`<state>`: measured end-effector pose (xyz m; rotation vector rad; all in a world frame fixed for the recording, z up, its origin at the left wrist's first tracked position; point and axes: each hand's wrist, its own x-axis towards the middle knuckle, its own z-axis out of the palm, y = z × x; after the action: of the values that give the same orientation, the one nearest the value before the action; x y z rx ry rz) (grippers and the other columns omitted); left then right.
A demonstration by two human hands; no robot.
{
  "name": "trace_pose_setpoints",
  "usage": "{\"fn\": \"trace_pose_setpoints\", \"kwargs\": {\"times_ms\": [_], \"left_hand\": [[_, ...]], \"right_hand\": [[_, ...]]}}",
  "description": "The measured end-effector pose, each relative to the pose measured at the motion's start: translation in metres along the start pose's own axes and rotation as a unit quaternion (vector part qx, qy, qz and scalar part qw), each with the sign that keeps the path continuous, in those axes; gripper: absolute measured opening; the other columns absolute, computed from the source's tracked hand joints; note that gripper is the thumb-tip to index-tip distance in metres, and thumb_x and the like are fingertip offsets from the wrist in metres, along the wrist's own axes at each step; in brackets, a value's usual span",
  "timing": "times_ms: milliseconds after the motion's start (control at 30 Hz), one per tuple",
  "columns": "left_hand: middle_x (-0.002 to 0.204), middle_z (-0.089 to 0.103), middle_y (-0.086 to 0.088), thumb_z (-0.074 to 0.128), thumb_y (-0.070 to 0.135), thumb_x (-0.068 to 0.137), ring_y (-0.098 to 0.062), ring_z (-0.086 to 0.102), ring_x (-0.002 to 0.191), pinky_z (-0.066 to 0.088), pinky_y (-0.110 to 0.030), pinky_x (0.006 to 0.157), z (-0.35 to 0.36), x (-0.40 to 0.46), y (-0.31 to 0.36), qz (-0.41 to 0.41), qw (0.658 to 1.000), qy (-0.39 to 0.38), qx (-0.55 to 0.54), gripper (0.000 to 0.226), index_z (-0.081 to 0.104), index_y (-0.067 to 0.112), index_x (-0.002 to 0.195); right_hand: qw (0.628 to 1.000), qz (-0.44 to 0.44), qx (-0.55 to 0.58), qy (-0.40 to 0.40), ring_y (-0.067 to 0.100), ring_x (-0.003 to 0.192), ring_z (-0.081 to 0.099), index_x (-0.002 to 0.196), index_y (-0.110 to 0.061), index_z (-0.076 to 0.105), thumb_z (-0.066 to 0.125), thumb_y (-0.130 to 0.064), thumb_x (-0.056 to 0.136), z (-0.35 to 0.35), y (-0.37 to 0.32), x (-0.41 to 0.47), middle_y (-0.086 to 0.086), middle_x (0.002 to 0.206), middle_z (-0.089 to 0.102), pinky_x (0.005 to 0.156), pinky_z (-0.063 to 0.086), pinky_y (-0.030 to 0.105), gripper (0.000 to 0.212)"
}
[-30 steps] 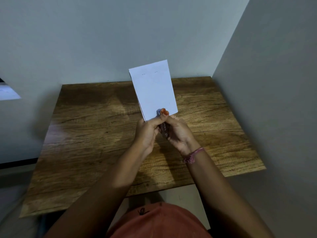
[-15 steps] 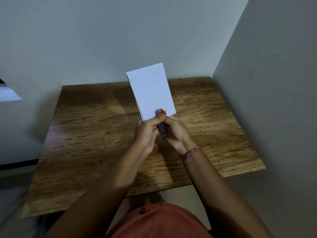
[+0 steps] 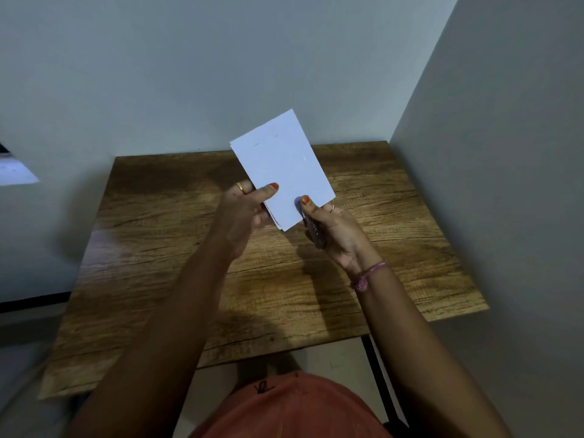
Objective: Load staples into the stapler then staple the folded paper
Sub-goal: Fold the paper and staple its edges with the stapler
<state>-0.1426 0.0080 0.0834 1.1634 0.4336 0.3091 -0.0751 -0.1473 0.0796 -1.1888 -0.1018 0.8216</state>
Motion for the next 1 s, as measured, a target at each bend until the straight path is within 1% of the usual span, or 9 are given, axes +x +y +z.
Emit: {"fn": "trace_pose_setpoints", "kwargs": {"times_ms": [67,133,300,467,600,667,767,900,1000], "left_hand": [[0.113,0.072,-0.002,0.065,0.014,0.088,-0.021,0.068,0.104,0.057,-0.037,0.082,-0.003,0.000,0.002,0.012,1.000,0.013,0.023,0.025,0.065,0.010,0.113],[0.113,0.071,-0.003,0.066,0.013,0.087,-0.019,0.068,0.103,0.057,-0.034,0.079,-0.004,-0.001,0.004,0.023,0.999,0.021,0.020,0.027,0.065,0.009,0.113],[0.109,0.073,-0.007,0.067,0.008,0.086,-0.020,0.069,0.102,0.057,-0.028,0.073,-0.002,-0.005,0.001,0.036,0.998,0.038,-0.039,0.020,0.068,0.007,0.106],[0.109,0.072,-0.008,0.069,0.002,0.082,-0.023,0.069,0.103,0.058,-0.032,0.076,-0.001,-0.006,-0.006,0.021,0.994,0.048,-0.101,0.015,0.068,0.009,0.095],[0.108,0.073,-0.008,0.067,-0.005,0.081,-0.024,0.070,0.100,0.058,-0.033,0.077,0.007,-0.006,-0.016,-0.006,0.979,0.060,-0.194,0.035,0.059,0.009,0.112],[0.108,0.072,-0.011,0.066,-0.005,0.082,-0.024,0.070,0.099,0.059,-0.030,0.076,0.014,-0.009,-0.022,-0.023,0.971,0.074,-0.227,0.036,0.058,0.007,0.115],[0.117,0.067,-0.017,0.064,-0.001,0.085,-0.023,0.070,0.098,0.058,-0.029,0.081,0.027,-0.014,-0.032,-0.054,0.955,0.095,-0.274,0.041,0.054,0.001,0.124],[0.101,0.067,-0.015,0.065,0.003,0.085,-0.014,0.068,0.076,0.057,-0.023,0.068,0.042,-0.020,-0.041,-0.061,0.949,0.110,-0.288,0.040,0.053,0.000,0.124],[0.105,0.065,-0.017,0.068,0.002,0.083,-0.016,0.068,0.079,0.057,-0.023,0.069,0.045,-0.021,-0.043,-0.044,0.947,0.137,-0.286,0.044,0.053,-0.003,0.124]], "right_hand": [[0.999,0.016,0.022,-0.027,0.007,0.065,0.065,0.081,-0.016,0.073,0.070,-0.023,0.081,-0.006,-0.002,0.001,-0.003,0.076,0.072,0.052,0.054,0.020,0.008],[0.999,0.021,-0.001,-0.039,0.005,0.073,0.068,0.071,-0.021,0.075,0.071,-0.031,0.074,-0.012,-0.002,0.002,-0.004,0.078,0.072,0.063,0.055,0.021,0.011],[0.998,0.015,0.013,-0.054,0.007,0.084,0.068,0.084,-0.021,0.075,0.073,-0.034,0.069,-0.020,0.007,0.002,-0.003,0.089,0.073,0.066,0.052,0.020,0.019],[0.997,0.003,0.058,-0.050,0.008,0.082,0.069,0.094,-0.018,0.070,0.072,-0.031,0.071,-0.024,0.013,0.001,0.002,0.091,0.071,0.066,0.052,0.020,0.027],[0.993,0.000,0.110,-0.041,0.010,0.086,0.069,0.098,-0.016,0.066,0.069,-0.027,0.074,-0.023,0.017,0.000,0.002,0.096,0.071,0.066,0.054,0.022,0.026],[0.990,0.000,0.135,-0.041,0.011,0.087,0.068,0.101,-0.014,0.064,0.068,-0.027,0.075,-0.021,0.019,-0.001,0.003,0.098,0.070,0.066,0.054,0.023,0.029],[0.986,0.002,0.160,-0.043,0.011,0.087,0.067,0.101,-0.014,0.063,0.067,-0.029,0.076,-0.014,0.023,-0.002,0.005,0.098,0.068,0.067,0.053,0.023,0.029],[0.980,0.003,0.192,-0.047,0.012,0.085,0.065,0.094,-0.013,0.063,0.068,-0.028,0.076,-0.004,0.025,-0.002,0.006,0.094,0.066,0.069,0.053,0.021,0.024],[0.978,-0.005,0.205,-0.049,0.014,0.086,0.065,0.094,-0.012,0.064,0.068,-0.027,0.077,-0.002,0.026,-0.002,0.007,0.094,0.066,0.072,0.053,0.022,0.023]]}}
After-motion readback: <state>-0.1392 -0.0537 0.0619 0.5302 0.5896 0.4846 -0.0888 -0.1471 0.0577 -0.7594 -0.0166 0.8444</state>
